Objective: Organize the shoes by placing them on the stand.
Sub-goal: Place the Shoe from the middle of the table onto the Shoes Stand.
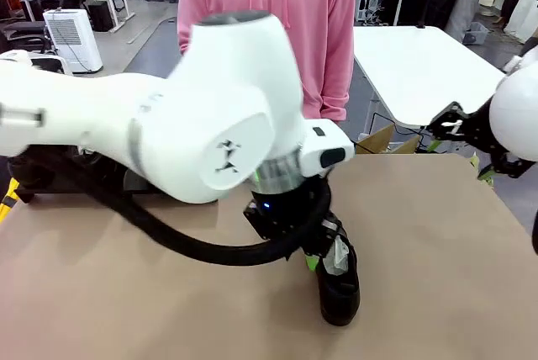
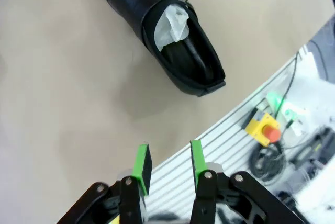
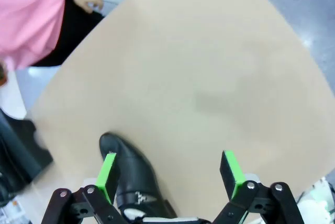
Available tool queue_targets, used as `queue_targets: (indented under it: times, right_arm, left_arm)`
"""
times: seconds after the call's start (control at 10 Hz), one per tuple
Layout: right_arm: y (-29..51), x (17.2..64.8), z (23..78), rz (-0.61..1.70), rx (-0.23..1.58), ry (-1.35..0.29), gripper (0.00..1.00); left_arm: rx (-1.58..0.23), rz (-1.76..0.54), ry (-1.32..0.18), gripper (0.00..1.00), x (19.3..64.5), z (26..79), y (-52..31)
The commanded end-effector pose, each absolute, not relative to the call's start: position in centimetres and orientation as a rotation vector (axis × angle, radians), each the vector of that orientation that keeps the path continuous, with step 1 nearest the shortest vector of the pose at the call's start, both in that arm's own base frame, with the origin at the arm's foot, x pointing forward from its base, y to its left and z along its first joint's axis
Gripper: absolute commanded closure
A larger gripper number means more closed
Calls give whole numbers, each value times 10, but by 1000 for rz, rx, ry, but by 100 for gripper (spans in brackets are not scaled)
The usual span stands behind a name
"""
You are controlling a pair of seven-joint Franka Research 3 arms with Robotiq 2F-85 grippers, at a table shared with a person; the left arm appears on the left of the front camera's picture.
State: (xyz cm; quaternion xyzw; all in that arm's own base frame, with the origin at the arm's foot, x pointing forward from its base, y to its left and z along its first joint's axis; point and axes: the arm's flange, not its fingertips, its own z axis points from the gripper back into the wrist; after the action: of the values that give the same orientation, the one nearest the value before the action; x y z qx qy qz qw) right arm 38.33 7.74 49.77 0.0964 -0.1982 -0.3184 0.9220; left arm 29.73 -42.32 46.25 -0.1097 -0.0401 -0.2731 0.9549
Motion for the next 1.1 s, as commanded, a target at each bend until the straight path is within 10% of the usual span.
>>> queue_targets:
  times: [0.0,1.0]
  right_arm:
    - [99,377,500,-556,253,-387,0]
    - [99,377,500,-556,253,-387,0]
  left_arm:
    - [-189,-413,-49,57,306,459,-455]
    - [-68,-191,-189,57,336,386,-499]
